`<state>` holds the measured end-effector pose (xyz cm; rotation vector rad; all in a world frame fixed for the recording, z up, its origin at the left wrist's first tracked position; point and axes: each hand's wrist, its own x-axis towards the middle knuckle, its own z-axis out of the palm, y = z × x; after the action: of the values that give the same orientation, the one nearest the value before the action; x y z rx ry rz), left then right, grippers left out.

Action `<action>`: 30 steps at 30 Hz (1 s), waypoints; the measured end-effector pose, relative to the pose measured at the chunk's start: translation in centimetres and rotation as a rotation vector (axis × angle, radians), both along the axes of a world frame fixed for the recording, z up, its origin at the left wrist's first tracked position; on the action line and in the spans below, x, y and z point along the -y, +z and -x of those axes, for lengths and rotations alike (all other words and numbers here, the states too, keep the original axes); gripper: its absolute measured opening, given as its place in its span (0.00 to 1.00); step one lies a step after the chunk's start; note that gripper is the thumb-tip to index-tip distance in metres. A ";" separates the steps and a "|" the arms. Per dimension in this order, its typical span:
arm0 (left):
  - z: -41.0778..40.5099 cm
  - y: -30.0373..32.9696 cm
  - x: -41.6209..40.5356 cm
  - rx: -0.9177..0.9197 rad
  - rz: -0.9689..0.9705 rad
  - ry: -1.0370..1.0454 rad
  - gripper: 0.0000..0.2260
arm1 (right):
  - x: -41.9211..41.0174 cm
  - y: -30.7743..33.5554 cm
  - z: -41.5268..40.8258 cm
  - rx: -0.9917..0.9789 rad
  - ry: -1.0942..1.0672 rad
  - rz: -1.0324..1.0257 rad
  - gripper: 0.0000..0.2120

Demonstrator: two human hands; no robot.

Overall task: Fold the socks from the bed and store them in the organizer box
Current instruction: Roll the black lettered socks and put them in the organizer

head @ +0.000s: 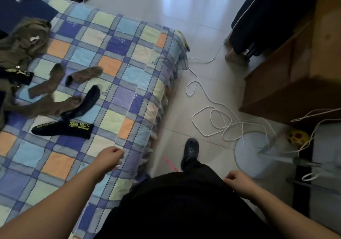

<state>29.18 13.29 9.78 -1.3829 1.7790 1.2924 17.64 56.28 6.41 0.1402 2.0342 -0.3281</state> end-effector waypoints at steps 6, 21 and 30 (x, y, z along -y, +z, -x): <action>10.7 0.9 -7.3 -0.089 0.078 -0.326 0.08 | -2.0 1.2 11.4 -0.005 0.319 -0.068 0.08; 11.5 -1.9 -2.6 0.175 0.026 -0.179 0.09 | 19.2 5.2 34.3 -0.121 0.342 0.205 0.07; 19.5 -2.0 8.6 0.047 0.001 0.244 0.11 | 26.1 4.1 40.8 -0.074 0.630 0.009 0.08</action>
<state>9.71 4.71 7.81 -1.6576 1.6185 1.3690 -23.15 30.19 10.47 -0.5173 2.0320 0.0561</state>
